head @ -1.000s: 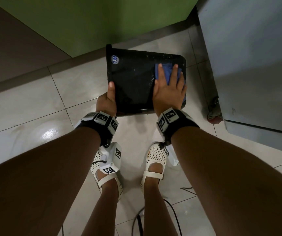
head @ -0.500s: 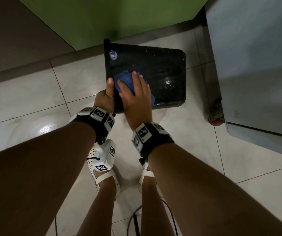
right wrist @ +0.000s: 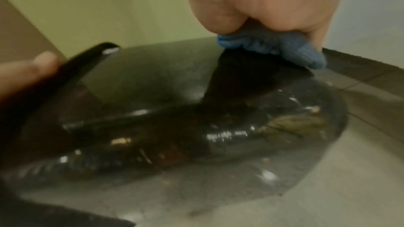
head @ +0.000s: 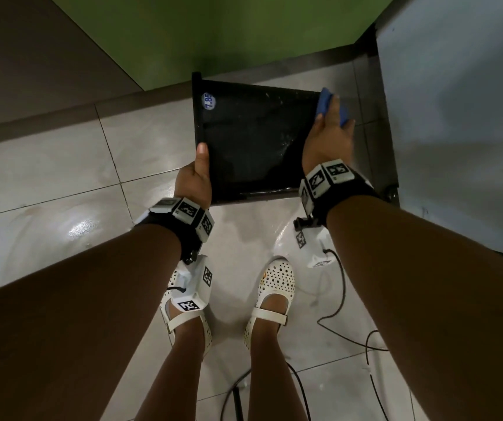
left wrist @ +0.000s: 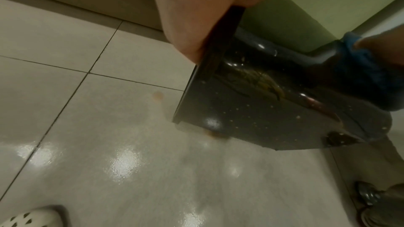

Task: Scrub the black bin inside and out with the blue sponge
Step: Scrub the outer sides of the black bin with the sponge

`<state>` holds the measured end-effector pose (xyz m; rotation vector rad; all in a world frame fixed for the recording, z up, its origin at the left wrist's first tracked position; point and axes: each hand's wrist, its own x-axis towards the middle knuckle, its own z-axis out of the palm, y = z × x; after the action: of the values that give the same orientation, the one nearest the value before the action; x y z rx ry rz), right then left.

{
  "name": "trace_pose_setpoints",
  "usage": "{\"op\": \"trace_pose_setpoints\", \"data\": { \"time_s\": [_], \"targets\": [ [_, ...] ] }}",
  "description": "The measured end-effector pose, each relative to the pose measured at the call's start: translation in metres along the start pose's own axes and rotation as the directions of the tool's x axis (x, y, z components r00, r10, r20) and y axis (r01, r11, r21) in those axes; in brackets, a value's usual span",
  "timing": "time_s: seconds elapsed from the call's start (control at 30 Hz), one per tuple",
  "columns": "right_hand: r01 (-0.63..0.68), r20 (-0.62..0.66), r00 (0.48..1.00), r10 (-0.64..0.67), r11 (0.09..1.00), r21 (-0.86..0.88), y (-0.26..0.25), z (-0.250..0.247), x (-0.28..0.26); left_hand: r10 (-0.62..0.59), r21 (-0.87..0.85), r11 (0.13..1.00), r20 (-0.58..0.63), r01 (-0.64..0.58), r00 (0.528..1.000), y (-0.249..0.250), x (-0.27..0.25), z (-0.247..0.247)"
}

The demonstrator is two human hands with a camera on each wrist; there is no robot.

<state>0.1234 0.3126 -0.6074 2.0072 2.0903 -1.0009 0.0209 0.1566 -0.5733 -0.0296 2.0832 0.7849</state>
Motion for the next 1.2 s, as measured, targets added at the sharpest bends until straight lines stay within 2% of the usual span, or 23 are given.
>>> {"op": "trace_pose_setpoints", "data": {
  "time_s": [0.07,0.1,0.2,0.3,0.33,0.4,0.47,0.53,0.63,0.8,0.87,1.0,1.1,1.13,1.2],
  "targets": [
    [-0.075,-0.054,0.996,0.070,0.993,-0.090,-0.009,0.006,-0.008,0.014,-0.026,1.000,-0.033,-0.015,0.999,-0.005,0.002,0.002],
    [-0.064,-0.089,0.995,0.050,0.985,-0.163,-0.013,0.014,-0.016,0.016,-0.038,0.999,-0.042,-0.017,0.999,-0.006,0.003,0.003],
    [0.100,-0.081,0.988,-0.129,0.951,-0.293,-0.017,0.043,-0.052,0.022,-0.049,0.998,-0.055,-0.025,0.998,-0.007,0.005,0.004],
    [0.254,-0.030,0.958,-0.285,0.894,-0.369,-0.021,0.069,-0.088,0.051,-0.043,0.998,-0.082,-0.054,0.995,-0.008,0.008,0.003],
    [0.305,-0.020,0.941,-0.338,0.873,-0.380,-0.022,0.074,-0.099,0.063,-0.039,0.997,-0.083,-0.067,0.995,-0.009,0.009,0.002],
    [0.451,0.079,0.886,-0.456,0.812,-0.370,-0.027,0.078,-0.112,0.088,-0.034,0.995,-0.070,-0.091,0.994,-0.011,0.011,0.000],
    [0.553,0.149,0.830,-0.537,0.763,-0.333,-0.031,0.079,-0.108,0.101,-0.047,0.994,-0.040,-0.103,0.994,-0.013,0.013,-0.001],
    [0.594,0.107,0.797,-0.595,0.737,-0.321,-0.040,0.073,-0.094,0.115,-0.063,0.991,-0.027,-0.117,0.993,-0.014,0.014,-0.003],
    [0.568,0.218,0.823,-0.525,0.748,-0.344,-0.061,0.060,-0.066,0.154,0.009,0.988,-0.041,-0.154,0.987,-0.014,0.016,-0.003],
    [0.430,0.224,0.900,-0.373,0.844,-0.321,-0.104,0.052,-0.035,0.123,0.043,0.992,-0.042,-0.121,0.991,-0.014,0.018,-0.004],
    [0.467,0.240,0.882,-0.405,0.817,-0.338,-0.104,0.053,-0.041,0.120,0.029,0.993,-0.064,-0.119,0.991,-0.013,0.016,-0.001],
    [0.645,0.266,0.764,-0.588,0.682,-0.345,-0.071,0.058,-0.070,0.161,0.062,0.986,-0.139,-0.154,0.977,-0.017,0.013,0.001],
    [0.693,0.239,0.714,-0.658,0.611,-0.384,-0.037,0.057,-0.072,0.161,0.075,0.986,-0.159,-0.151,0.974,-0.020,0.011,0.002],
    [0.690,0.223,0.713,-0.665,0.606,-0.396,-0.027,0.054,-0.068,0.156,0.079,0.986,-0.161,-0.145,0.975,-0.020,0.010,0.002],
    [0.641,0.185,0.752,-0.633,0.636,-0.430,-0.009,0.045,-0.057,0.139,0.082,0.988,-0.148,-0.128,0.979,-0.018,0.010,0.002]
  ]
}}
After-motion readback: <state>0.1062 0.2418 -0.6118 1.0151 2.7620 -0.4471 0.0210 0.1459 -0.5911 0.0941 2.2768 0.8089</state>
